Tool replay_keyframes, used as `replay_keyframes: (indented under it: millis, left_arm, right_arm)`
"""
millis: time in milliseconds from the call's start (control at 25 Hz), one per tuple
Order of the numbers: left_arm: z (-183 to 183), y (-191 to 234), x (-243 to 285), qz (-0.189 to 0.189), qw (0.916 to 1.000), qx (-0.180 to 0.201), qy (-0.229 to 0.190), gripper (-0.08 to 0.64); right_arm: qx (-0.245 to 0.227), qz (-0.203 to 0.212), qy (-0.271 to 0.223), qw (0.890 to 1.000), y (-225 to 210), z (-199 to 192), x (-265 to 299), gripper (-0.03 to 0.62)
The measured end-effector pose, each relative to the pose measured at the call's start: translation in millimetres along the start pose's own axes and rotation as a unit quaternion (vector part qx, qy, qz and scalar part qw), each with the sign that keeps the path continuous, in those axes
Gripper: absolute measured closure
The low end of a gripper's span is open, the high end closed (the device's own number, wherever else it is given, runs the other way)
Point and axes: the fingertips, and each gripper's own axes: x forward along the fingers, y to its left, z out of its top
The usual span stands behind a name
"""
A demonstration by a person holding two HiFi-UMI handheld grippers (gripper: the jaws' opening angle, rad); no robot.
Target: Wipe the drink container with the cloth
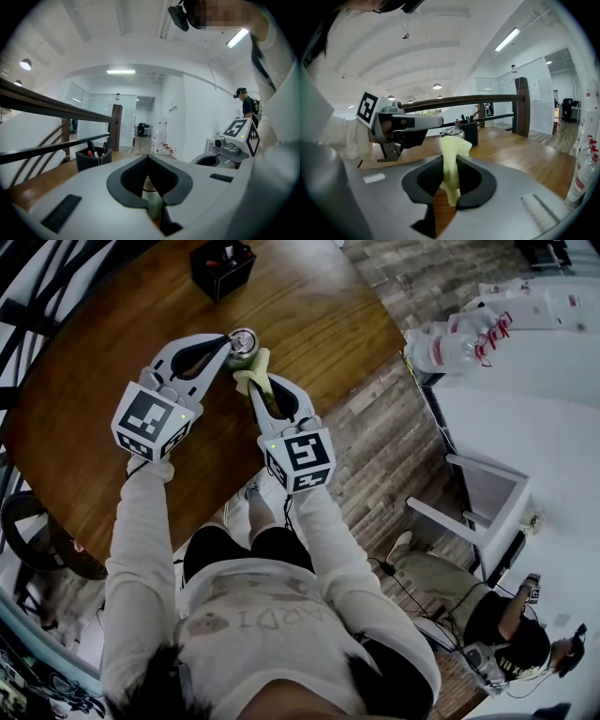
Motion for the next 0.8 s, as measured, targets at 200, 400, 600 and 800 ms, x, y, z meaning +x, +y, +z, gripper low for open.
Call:
replay_keyframes:
  millis: [200,400,600,800]
  left_arm:
    - [-3,-3,16,-0.023,0.9993,0.012,0.027,0.554]
    - [-7,-2,20,-0.031,0.9987,0.013,0.037,0.554]
    - [-6,-4,21,-0.035,0.9986,0.017,0.037,0.555]
    - [-10,-2,21,-0.039,0.9988,-0.001,0.031,0.555]
  right_arm:
    - [-0.006,0.001,0.007,1.0,-2,-6,4,0.526]
    - [-0.02,0.008,0.012,1.0,-2,-3,9,0.526]
    - [-0.03,0.029,0.022,0.999,0,2,22,0.526]
    - [-0.032,0.045,0.019,0.998,3,0,34,0.528]
